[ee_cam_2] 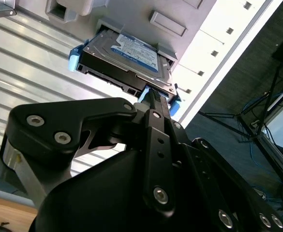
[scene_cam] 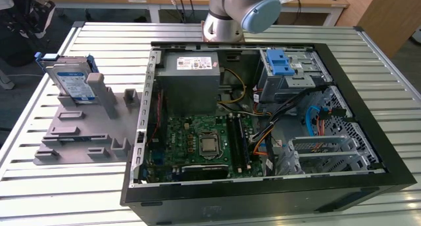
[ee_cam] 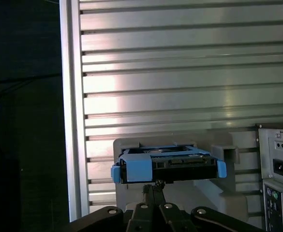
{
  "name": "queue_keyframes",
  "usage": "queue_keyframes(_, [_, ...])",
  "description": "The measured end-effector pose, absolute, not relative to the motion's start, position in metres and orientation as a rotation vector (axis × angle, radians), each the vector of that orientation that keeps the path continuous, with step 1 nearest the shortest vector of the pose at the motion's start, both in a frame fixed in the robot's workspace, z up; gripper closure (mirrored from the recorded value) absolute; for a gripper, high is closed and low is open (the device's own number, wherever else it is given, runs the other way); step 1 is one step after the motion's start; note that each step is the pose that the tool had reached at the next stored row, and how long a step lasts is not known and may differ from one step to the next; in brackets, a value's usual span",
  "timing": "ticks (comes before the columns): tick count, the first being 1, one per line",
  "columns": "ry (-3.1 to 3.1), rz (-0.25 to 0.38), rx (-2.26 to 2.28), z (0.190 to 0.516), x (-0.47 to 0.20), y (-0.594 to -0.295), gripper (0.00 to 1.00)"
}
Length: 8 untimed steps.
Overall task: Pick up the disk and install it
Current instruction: 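Reach for the disk, then pick up the disk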
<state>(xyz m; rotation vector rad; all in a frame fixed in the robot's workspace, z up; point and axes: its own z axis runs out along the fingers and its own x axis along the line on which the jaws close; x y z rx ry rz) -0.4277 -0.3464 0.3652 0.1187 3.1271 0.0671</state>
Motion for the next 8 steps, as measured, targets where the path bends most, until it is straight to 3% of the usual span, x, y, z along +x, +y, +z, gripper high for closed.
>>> queue_keyframes(8, [3.127,0.067,0.119,0.365,-0.4294,-0.3463,0.89])
